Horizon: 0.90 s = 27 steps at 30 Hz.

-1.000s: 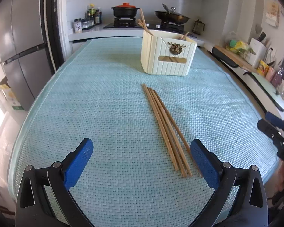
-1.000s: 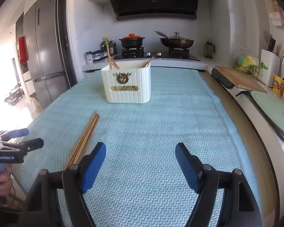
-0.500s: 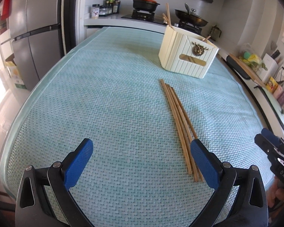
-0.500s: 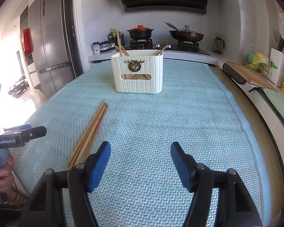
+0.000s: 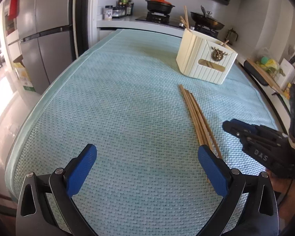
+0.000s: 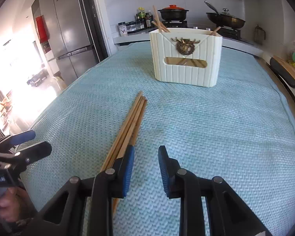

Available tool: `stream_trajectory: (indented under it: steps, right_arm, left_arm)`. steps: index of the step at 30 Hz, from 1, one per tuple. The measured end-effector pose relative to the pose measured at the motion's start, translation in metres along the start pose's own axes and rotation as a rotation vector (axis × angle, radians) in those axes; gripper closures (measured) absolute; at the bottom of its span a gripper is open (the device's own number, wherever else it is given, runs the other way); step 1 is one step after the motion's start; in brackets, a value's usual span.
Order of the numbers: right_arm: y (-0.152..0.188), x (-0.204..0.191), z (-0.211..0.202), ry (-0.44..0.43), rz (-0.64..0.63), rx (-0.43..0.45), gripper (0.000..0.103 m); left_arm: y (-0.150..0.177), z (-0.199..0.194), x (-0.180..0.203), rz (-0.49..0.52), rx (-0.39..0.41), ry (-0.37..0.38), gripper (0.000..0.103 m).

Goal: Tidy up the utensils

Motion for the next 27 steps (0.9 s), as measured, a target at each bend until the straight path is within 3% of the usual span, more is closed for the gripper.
stream_trajectory:
  steps: [4, 7, 11, 14, 21, 27]
  right_arm:
    - [-0.009, -0.011, 0.035, 0.003, -0.031, -0.077, 0.078]
    - [-0.009, -0.013, 0.053, 0.040, -0.054, -0.116, 0.089]
    - [-0.008, -0.022, 0.056, 0.053, -0.114, -0.139, 0.089]
    - [-0.007, -0.020, 0.055, 0.124, -0.141, -0.122, 0.094]
    - [0.002, 0.020, 0.028, 0.232, -0.046, -0.074, 0.094]
    - [0.028, 0.069, -0.003, 0.315, 0.040, -0.068, 0.093]
  left_arm:
    - [0.001, -0.002, -0.008, -0.019, 0.002, -0.010, 0.001]
    - [0.004, -0.001, -0.011, -0.021, -0.001, -0.023, 0.001]
    - [0.005, 0.004, -0.007, -0.011, -0.012, -0.017, 0.001]
    - [0.002, 0.012, 0.001, 0.008, -0.026, 0.004, 0.001]
    - [-0.017, 0.041, 0.019, 0.059, -0.058, 0.073, 0.001]
    - [-0.036, 0.072, 0.043, 0.135, -0.090, 0.078, 0.001]
Point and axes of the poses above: each gripper's, at about its wrist camera, not at the fingertips, and z roughly the way its jaws point, x to its right, y to its underside, the point moved 4 cm from there along z, roughly the way its jaws point, and after that the axes turned 11 degrees about z, right-handed, at the moved point
